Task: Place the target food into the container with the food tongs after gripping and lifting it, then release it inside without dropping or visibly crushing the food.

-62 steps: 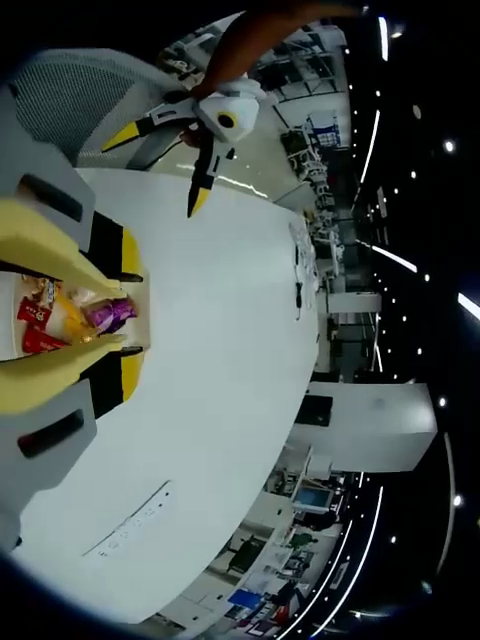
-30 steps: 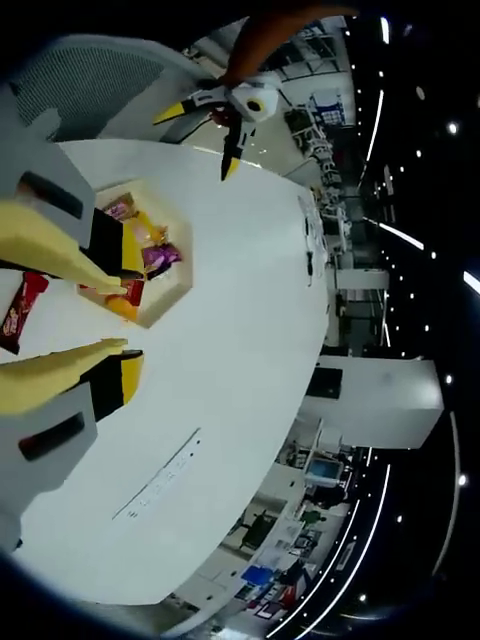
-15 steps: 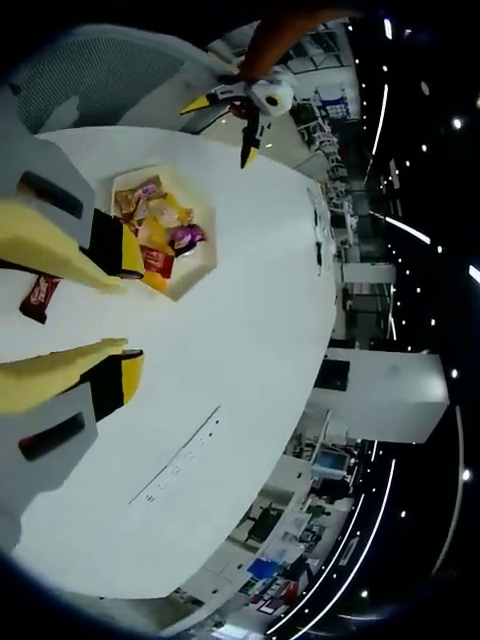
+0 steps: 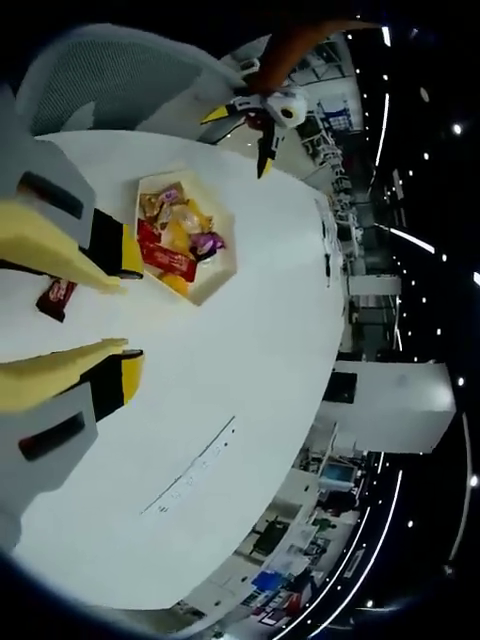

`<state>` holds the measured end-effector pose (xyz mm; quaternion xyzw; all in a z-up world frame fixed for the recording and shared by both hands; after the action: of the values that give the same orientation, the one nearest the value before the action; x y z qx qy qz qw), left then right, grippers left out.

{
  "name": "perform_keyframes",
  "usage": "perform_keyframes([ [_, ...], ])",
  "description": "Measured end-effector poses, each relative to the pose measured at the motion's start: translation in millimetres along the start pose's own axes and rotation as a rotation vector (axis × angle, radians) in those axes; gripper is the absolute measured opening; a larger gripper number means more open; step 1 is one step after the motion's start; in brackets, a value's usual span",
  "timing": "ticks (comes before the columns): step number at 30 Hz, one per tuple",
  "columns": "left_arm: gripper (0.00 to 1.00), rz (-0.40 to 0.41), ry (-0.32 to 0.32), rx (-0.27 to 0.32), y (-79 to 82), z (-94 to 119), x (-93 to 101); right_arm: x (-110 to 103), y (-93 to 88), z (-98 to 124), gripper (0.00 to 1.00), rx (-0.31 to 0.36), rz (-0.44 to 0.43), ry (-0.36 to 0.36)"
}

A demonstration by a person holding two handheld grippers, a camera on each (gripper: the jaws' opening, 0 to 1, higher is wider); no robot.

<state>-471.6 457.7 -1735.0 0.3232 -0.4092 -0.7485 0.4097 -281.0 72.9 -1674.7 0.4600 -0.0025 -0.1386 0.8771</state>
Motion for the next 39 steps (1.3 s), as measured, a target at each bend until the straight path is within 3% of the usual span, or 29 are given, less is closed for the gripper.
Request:
perform_keyframes([
  [6, 0.95, -0.001, 0.001, 0.003, 0.1, -0.1, 0.0, 3.4, -16.6, -8.2, 0.27, -0.063, -0.002, 0.023],
  [15, 0.95, -0.002, 0.002, -0.003, -0.2, 0.0, 0.2, 2.8, -36.3, -19.3, 0.27, -0.107, -0.026, 0.065],
  [21, 0.95, -0.003, 0.004, 0.002, -0.1, 0.2, -0.2, 6.4, -47.2, -25.1, 0.26, -0.124, -0.079, 0.049],
  [32, 0.95, -0.001, 0.007, 0.0, -0.2, 0.2, -0.5, -0.8, -57.7, -40.7, 0.26, -0.165, -0.089, 0.129],
  [39, 0.95, -0.007, 0.002, -0.002, -0.7, 0.0, 0.1, 2.7, -60.8, -44.1, 0.27, -0.17, -0.121, 0.128],
])
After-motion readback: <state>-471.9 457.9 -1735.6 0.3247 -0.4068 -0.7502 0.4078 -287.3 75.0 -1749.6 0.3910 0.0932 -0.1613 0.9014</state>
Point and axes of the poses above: the point that each gripper's makers call its tool centre point, and the gripper's own axes: z roughly backward along the fingers, x roughly to its right, y roughly out of its top, the point moved 9 cm from there along z, roughly backward along the fingers, and after that the axes turned 14 degrees about y, right-handed, at the moved point
